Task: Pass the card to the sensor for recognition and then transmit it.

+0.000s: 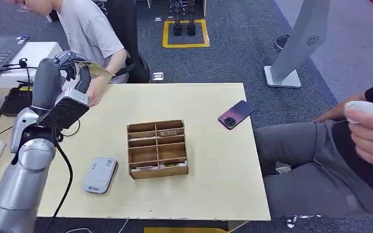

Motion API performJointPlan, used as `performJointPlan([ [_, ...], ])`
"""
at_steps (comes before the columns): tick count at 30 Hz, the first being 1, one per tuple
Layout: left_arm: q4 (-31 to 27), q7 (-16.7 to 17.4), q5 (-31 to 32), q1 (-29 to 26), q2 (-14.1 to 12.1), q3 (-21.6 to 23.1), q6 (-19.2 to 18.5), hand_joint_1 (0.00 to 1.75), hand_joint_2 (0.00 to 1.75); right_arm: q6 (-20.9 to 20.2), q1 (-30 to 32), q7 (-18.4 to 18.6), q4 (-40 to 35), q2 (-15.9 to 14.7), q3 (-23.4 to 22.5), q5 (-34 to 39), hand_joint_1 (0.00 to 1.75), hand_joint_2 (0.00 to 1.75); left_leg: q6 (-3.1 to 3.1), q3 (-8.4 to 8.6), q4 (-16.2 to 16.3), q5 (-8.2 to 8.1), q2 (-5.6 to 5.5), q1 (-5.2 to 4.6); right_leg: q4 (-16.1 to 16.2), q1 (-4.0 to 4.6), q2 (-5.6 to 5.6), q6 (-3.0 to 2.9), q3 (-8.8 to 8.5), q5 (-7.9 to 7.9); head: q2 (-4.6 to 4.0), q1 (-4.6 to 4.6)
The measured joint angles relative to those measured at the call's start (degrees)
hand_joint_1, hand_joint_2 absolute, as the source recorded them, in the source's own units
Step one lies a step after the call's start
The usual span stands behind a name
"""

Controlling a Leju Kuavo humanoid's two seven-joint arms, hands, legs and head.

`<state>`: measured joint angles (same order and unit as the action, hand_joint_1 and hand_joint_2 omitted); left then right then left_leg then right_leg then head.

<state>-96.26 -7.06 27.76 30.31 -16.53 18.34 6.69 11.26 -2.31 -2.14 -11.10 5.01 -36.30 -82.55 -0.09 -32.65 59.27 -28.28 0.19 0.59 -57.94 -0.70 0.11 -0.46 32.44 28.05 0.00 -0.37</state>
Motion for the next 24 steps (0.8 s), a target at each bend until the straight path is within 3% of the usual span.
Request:
performJointPlan([
  [3, -0.8, 2.2, 3.9, 0.0, -1.0, -0.3, 1.4, 1.75, 1.75, 0.0, 0.1, 0.4, 0.0, 0.0, 0.0, -0.2, 0.00, 1.75, 0.00, 0.02, 0.0, 0.00, 0.00, -0.02, 0.0, 0.00, 0.00, 0.00, 0.00, 0.00, 0.00, 0.00],
  [6, 1.3, 6.6, 8.8, 0.9, -0.9, -0.4, 1.4, 1.75, 1.75, -0.1, 0.0, 0.3, 0.0, 0.0, 0.0, -0.9, 0.00, 1.75, 0.03, 0.02, 0.0, 0.03, -0.05, -0.02, 0.0, 0.00, -0.06, 0.00, 0.01, 0.00, 0.00, 0.00],
  [9, 8.2, 7.6, 9.7, 3.8, -0.6, -0.4, 1.2, 1.75, 1.75, -0.3, -0.5, 0.5, 0.0, 0.0, 0.0, -1.5, 0.00, 1.75, -0.03, 0.03, 0.0, 0.07, 0.02, -0.01, 0.0, -0.01, 0.00, -0.07, 0.02, -0.09, 0.02, 0.00],
  [13, 19.2, 12.3, 14.9, 9.4, 0.2, -0.4, 2.9, 1.75, 1.75, -1.1, -1.1, 1.0, 0.0, 0.0, 0.1, -2.4, 0.00, 1.75, -0.06, 0.02, 0.0, 0.15, 0.01, 0.00, 0.0, 0.00, 0.00, -0.09, 0.04, -0.15, 0.00, -0.02],
  [17, 29.5, 12.4, 16.6, 14.5, 1.3, -0.8, 5.6, 1.75, 1.75, -1.4, -1.9, 1.6, 0.0, 0.0, 0.3, -2.7, 0.00, 1.75, -0.06, 0.02, 0.0, 0.17, 0.00, 0.00, 0.0, 0.00, 0.00, -0.10, 0.03, -0.16, 0.00, -0.02],
  [24, 37.5, 12.7, 19.8, 17.8, 2.8, -0.9, 6.6, 1.75, 1.75, -1.4, -2.2, 1.7, 0.0, 0.0, 0.5, -2.6, 0.00, 1.75, -0.05, 0.01, 0.0, 0.16, 0.01, 0.00, 0.0, 0.00, 0.03, -0.09, 0.05, -0.16, 0.00, -0.04],
])
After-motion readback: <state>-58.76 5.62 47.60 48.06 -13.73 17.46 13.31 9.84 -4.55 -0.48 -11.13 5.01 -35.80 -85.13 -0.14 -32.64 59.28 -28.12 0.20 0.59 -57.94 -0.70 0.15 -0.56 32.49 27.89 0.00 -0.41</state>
